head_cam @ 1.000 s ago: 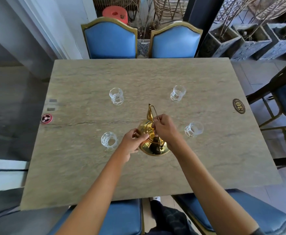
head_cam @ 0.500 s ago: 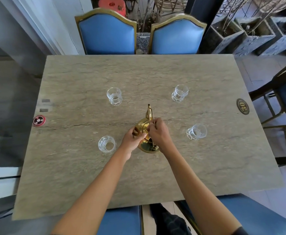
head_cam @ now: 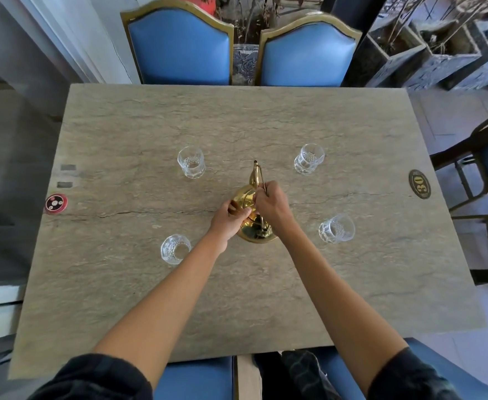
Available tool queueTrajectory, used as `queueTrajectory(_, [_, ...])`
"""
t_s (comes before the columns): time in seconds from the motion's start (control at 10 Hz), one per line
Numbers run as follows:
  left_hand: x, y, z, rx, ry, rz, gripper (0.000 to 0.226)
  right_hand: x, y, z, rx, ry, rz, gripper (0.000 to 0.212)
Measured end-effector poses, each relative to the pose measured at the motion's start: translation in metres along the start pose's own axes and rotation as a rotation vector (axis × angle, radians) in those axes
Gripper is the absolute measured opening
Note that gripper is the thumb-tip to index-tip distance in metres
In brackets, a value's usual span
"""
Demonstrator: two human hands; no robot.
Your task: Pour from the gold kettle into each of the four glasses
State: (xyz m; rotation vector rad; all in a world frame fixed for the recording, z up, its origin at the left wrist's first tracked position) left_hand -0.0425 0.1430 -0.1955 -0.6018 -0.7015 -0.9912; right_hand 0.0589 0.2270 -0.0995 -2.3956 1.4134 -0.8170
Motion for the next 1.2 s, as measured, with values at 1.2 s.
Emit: queueTrajectory(1.2, [0.104, -0.006, -0.059, -0.255, 0.039, 0.006, 0.069, 0.051, -0.010, 0.021, 0.116, -0.135, 0.125, 0.014])
Point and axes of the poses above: each hand's wrist, its own x-axis away from the middle knuckle, its own y-axis out of the palm, z = x × y, the point moved 4 cm from there along -x, towards the middle knuckle, and after that the axes turned 8 degrees about -y, right-handed, at the moved point
